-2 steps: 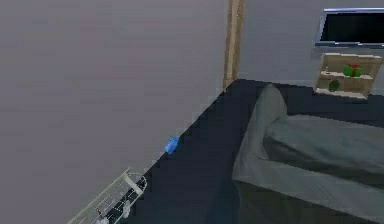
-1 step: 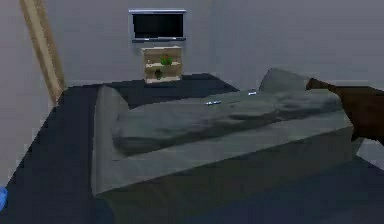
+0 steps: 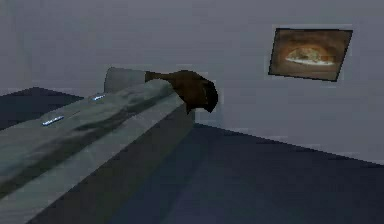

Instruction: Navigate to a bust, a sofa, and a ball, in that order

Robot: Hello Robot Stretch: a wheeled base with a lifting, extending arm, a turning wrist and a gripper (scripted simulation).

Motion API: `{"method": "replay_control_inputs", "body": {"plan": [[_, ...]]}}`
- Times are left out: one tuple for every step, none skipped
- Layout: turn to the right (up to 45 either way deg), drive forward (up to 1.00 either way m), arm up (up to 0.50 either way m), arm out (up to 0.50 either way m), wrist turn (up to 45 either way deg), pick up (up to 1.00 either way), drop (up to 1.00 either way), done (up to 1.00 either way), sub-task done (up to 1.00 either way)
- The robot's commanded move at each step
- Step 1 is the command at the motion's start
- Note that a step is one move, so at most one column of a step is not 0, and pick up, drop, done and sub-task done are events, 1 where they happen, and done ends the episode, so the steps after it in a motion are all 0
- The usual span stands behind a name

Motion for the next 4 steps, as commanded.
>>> {"method": "replay_control_inputs", "body": {"plan": [[24.0,0.00,0.00,0.00,0.0,0.00,0.00,0.00,0.00],[0.0,1.00,0.00,0.00,0.0,0.00,0.00,0.00,0.00],[45.0,0.00,0.00,0.00,0.0,0.00,0.00,0.00,0.00],[0.0,0.65,0.00,0.00,0.0,0.00,0.00,0.00,0.00]]}}
